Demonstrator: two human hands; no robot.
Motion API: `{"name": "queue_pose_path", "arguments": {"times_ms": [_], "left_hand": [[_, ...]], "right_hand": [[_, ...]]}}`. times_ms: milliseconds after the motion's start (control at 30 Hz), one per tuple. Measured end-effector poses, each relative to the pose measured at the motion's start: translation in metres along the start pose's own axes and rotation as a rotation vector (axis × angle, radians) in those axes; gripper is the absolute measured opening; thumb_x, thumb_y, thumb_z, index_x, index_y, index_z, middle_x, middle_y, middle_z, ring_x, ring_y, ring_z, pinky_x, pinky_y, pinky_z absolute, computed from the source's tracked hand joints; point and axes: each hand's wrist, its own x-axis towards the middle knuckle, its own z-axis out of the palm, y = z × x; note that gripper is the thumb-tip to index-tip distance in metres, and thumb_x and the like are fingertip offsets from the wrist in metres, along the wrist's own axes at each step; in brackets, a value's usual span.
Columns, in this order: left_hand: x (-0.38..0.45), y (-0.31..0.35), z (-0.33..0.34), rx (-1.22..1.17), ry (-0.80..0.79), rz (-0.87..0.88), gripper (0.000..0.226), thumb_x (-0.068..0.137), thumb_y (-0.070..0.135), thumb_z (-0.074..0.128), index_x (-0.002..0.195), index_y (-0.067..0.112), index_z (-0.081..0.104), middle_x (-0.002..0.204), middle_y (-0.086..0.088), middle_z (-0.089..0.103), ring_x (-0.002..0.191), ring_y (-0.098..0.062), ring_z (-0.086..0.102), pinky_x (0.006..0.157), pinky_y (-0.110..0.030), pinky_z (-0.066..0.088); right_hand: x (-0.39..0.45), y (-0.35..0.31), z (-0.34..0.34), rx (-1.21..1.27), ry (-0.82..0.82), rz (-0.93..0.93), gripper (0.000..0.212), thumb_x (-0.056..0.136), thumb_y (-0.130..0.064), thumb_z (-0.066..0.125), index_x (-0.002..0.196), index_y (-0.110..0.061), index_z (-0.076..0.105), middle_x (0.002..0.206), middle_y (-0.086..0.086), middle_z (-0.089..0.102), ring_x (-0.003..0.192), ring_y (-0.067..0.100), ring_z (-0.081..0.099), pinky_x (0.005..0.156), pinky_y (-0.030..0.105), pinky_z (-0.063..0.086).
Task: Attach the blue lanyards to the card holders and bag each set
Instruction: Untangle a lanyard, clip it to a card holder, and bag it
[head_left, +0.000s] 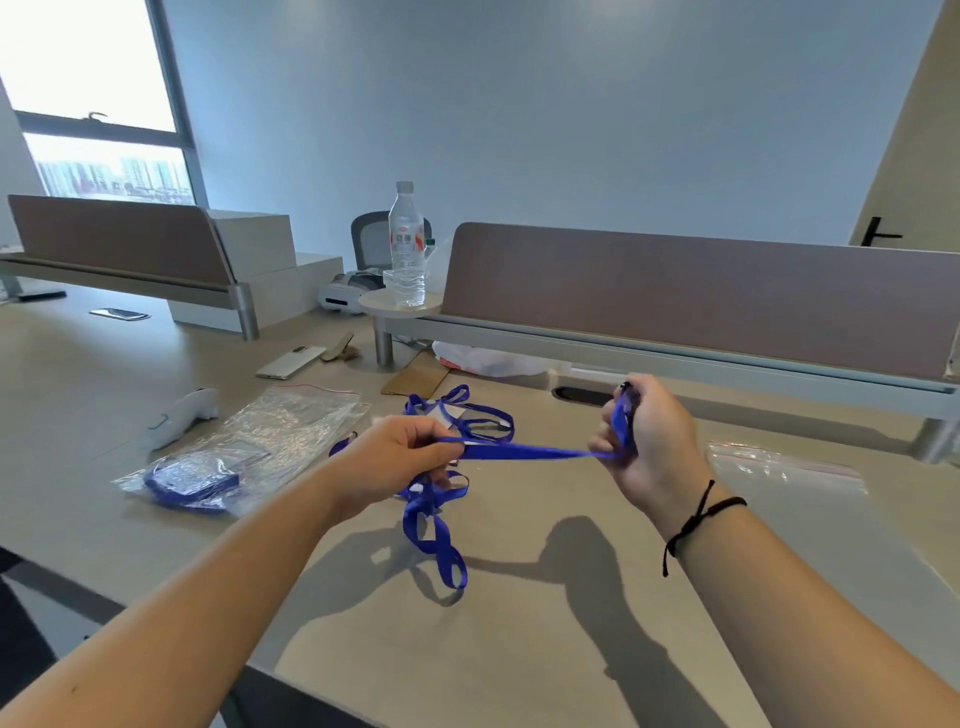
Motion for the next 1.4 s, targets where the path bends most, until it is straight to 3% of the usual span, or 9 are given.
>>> {"name": "queue_pose_path", "arguments": {"times_ms": [167, 267, 433, 533, 633, 800, 1100, 1267, 1400], "left_hand": [[-0.001, -0.005, -0.006, 0.008, 0.023, 0.009, 0.011, 0.098, 0.021, 0.062, 0.098, 0.014, 0.072, 0.075, -0.004, 0.071, 0.072, -0.017, 0.067, 0.077, -0.028, 0.056], [0.001, -0.006, -0.006, -0.115, 0.035, 0.019, 0.013, 0.098, 0.019, 0.062, 0.100, 0.010, 0.071, 0.074, -0.006, 0.067, 0.075, -0.019, 0.068, 0.081, -0.032, 0.055], [0.001, -0.001, 0.005, -0.272, 0.007, 0.022, 0.016, 0.098, 0.016, 0.061, 0.109, 0.005, 0.066, 0.074, -0.010, 0.065, 0.073, -0.022, 0.069, 0.079, -0.037, 0.058], [-0.002, -0.006, 0.003, -0.326, -0.036, 0.008, 0.025, 0.097, 0.023, 0.061, 0.117, 0.008, 0.065, 0.096, -0.018, 0.072, 0.087, -0.026, 0.071, 0.081, -0.034, 0.059], [0.001, -0.019, -0.003, -0.342, 0.042, -0.009, 0.026, 0.104, 0.026, 0.049, 0.116, 0.010, 0.066, 0.104, -0.012, 0.076, 0.102, -0.029, 0.072, 0.093, -0.040, 0.058], [0.005, -0.047, 0.001, 0.309, -0.146, 0.030, 0.056, 0.095, -0.011, 0.046, 0.127, 0.033, 0.060, 0.126, 0.017, 0.061, 0.109, -0.003, 0.066, 0.095, -0.023, 0.053], [0.023, -0.048, 0.051, 0.614, -0.279, 0.110, 0.036, 0.098, 0.018, 0.059, 0.131, 0.031, 0.062, 0.118, 0.011, 0.066, 0.107, -0.008, 0.060, 0.101, -0.032, 0.049], [0.040, -0.039, 0.044, 0.515, -0.129, 0.088, 0.021, 0.099, 0.013, 0.056, 0.100, 0.032, 0.066, 0.087, 0.012, 0.065, 0.082, -0.001, 0.063, 0.075, -0.016, 0.049], [0.053, -0.039, 0.025, 0.066, -0.006, -0.033, 0.020, 0.100, 0.005, 0.053, 0.097, 0.012, 0.071, 0.081, -0.004, 0.073, 0.068, -0.013, 0.068, 0.073, -0.028, 0.059]], "right_hand": [[-0.008, 0.022, -0.004, -0.930, -0.248, -0.317, 0.035, 0.099, -0.038, 0.056, 0.081, -0.009, 0.060, 0.066, 0.000, 0.052, 0.053, 0.010, 0.039, 0.048, 0.021, 0.031], [-0.021, 0.042, 0.007, -1.217, -0.503, -0.232, 0.037, 0.084, -0.060, 0.068, 0.096, -0.024, 0.068, 0.084, -0.006, 0.070, 0.069, 0.006, 0.062, 0.061, 0.021, 0.045], [-0.034, 0.073, 0.030, -1.180, -0.780, -0.105, 0.029, 0.084, -0.040, 0.078, 0.110, -0.029, 0.068, 0.087, -0.007, 0.076, 0.077, 0.008, 0.072, 0.072, 0.024, 0.057], [-0.032, 0.076, 0.036, -1.136, -0.711, -0.095, 0.004, 0.094, -0.019, 0.066, 0.094, -0.018, 0.070, 0.068, -0.003, 0.070, 0.060, 0.010, 0.066, 0.065, 0.027, 0.057], [-0.028, 0.066, 0.035, -1.036, -0.613, -0.085, 0.011, 0.096, -0.018, 0.064, 0.092, -0.014, 0.074, 0.057, -0.007, 0.057, 0.052, 0.010, 0.048, 0.051, 0.022, 0.042], [-0.023, 0.045, 0.027, -1.023, -0.544, -0.107, 0.008, 0.095, -0.021, 0.066, 0.097, -0.020, 0.073, 0.055, -0.009, 0.056, 0.054, 0.007, 0.046, 0.055, 0.021, 0.042], [-0.017, 0.032, -0.008, -0.949, -0.459, -0.107, 0.010, 0.096, -0.024, 0.064, 0.100, -0.019, 0.072, 0.052, -0.007, 0.051, 0.046, 0.004, 0.040, 0.052, 0.020, 0.039], [-0.009, 0.037, -0.035, -0.913, -0.390, -0.073, 0.014, 0.094, -0.028, 0.068, 0.085, -0.021, 0.075, 0.051, -0.006, 0.042, 0.049, 0.011, 0.032, 0.054, 0.025, 0.032], [0.003, 0.047, -0.054, -1.096, -0.368, -0.027, 0.019, 0.094, -0.036, 0.067, 0.091, -0.019, 0.075, 0.055, -0.005, 0.049, 0.054, 0.013, 0.040, 0.054, 0.026, 0.036]]}}
